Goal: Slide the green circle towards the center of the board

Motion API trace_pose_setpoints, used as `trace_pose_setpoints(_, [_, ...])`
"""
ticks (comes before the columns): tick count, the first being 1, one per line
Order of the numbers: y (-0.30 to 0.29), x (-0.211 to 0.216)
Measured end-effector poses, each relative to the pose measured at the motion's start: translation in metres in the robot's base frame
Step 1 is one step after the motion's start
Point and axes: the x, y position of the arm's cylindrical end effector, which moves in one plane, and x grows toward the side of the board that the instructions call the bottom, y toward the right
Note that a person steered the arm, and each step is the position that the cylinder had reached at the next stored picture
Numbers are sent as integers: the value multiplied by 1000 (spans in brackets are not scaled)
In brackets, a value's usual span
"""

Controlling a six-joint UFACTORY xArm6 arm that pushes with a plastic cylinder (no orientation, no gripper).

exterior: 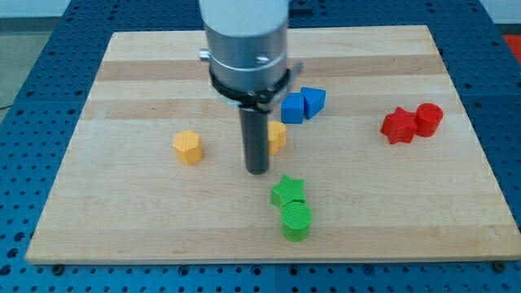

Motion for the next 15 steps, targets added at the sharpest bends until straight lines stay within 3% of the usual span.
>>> trace_pose_setpoints(2, [130,-2])
trace_pose_setpoints(4, [222,12])
trace_pose_setpoints(5, [227,61])
trace_pose_setpoints(6, [203,102])
trace_pose_setpoints(7, [172,110])
trace_pose_setpoints(9, [44,102])
trace_pose_setpoints(11, [-33,75])
trace_pose_setpoints(15, [-48,63])
